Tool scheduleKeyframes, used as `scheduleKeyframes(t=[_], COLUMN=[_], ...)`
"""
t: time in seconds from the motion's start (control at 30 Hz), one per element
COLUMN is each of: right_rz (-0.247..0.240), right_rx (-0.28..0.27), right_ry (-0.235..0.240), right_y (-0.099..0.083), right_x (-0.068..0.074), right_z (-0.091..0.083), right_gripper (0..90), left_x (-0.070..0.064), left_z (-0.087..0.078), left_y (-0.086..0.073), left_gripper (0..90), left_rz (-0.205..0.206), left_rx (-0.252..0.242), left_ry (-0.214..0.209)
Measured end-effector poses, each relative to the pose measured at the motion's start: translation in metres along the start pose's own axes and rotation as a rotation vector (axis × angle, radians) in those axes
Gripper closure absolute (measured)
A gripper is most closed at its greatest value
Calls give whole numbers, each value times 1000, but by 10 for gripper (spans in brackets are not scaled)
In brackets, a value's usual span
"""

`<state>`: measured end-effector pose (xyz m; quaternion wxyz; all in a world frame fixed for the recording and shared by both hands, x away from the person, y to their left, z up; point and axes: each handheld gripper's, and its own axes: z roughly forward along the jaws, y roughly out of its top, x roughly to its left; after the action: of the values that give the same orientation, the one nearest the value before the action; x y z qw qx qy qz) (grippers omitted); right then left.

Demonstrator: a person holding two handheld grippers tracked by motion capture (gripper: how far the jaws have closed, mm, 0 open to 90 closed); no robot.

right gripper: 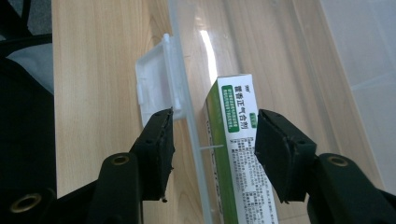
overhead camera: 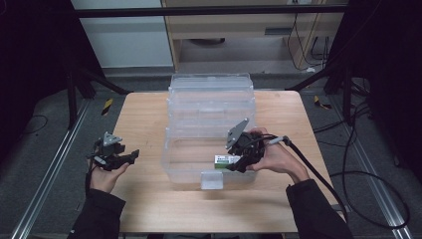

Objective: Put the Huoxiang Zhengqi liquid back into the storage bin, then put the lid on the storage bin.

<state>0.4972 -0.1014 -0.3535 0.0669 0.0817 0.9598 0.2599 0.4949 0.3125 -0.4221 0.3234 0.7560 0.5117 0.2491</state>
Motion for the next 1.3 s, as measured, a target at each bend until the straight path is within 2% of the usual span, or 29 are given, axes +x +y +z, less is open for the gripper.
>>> scheduleKeyframes(t=[0.13,0.2,0.4,0.53,0.63,0.83,1.1,1.3], right_rz=[0,-18,-37,-31,-57,-70,-44,-26], right_rx=[17,17,26,28,47,90,142,148], right_ry=[3,3,1,16,37,58,91,119], right_y=[1,1,4,5,6,5,5,4], right_x=[3,3,5,6,8,8,6,5], right_z=[4,7,16,20,25,34,45,53], right_gripper=[480,502,482,474,491,536,601,640], left_x=[0,1,1,0,-1,-1,-1,-2], left_z=[1,0,0,0,-1,0,0,1], left_y=[0,0,0,0,1,1,1,4], left_gripper=[402,402,402,402,402,402,403,405], left_rz=[-1,-3,-2,1,2,3,8,21], left_rx=[-1,0,-2,2,-6,1,3,4], left_ry=[-4,-3,-1,3,4,5,3,-3])
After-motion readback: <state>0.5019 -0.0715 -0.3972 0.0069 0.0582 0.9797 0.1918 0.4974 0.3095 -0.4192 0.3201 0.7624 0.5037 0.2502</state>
